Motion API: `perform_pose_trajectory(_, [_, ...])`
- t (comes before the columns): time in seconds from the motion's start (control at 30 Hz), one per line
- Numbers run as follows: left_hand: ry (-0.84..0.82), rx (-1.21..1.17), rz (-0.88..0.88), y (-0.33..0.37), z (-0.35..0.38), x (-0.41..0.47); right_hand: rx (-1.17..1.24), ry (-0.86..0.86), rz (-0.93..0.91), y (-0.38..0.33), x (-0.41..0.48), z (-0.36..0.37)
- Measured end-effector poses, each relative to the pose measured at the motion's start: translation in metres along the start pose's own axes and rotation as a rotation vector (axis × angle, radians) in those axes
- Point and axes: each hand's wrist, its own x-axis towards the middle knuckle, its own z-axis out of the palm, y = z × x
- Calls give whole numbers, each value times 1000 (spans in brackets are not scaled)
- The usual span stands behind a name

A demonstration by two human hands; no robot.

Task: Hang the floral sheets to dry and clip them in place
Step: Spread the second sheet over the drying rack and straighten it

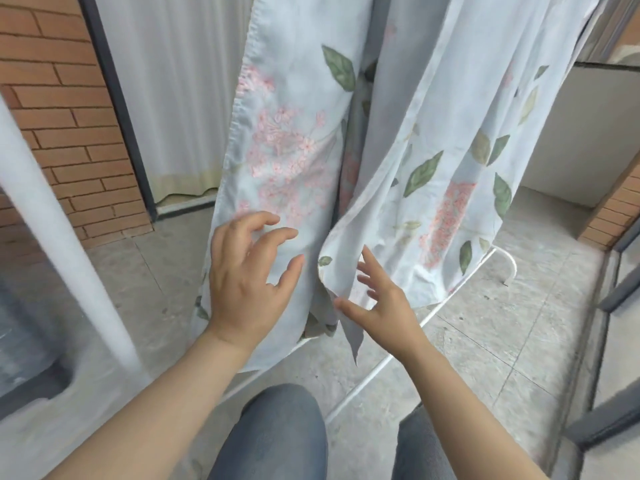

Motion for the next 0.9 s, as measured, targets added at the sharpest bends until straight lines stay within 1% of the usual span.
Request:
perform_pose_trajectory(0.13, [-76, -28, -131, -11, -7, 12, -10, -31, -4, -13, 1, 3])
perform_pose_trajectory(0.23, [-84, -106, -314, -20, -17, 20, -21, -26, -9, -23, 5, 7])
perform_pose_trajectory(0.3, [-113, -67, -464, -25, -21, 21, -23, -7, -7, -27, 8, 12])
perform_pose_trajectory(0.4, [-278, -19, -652, -37, -13, 13, -36, 56, 44, -27, 11, 21])
perform_pose_trajectory(0.47, [-365, -72, -770, -46, -4, 5, -92, 86, 93, -24, 12, 27])
perform_pose_trajectory(0.5, [-381, -108, -802, -50, 0, 2, -140, 73, 114, -22, 13, 31])
perform_pose_trajectory(0.57, [-383, -139, -804, -57, 9, -4, -286, 43, 145, -18, 18, 40])
perform_pose_trajectory(0.67, [-388, -128, -751, -58, 20, -12, -491, 100, 192, -12, 30, 57])
perform_pose_trajectory(0.7, [-401, -125, -741, -56, 23, -15, -510, 116, 211, -10, 32, 60])
perform_pose_trajectory(0.73, [-422, -123, -736, -54, 25, -18, -487, 132, 224, -6, 33, 61])
perform_pose_trajectory(0.83, [-553, -77, -728, -52, 33, -31, -279, 187, 235, 9, 26, 50])
perform_pose_trajectory(0.9, [-620, -74, -751, -55, 40, -45, -236, 176, 228, 22, 17, 38])
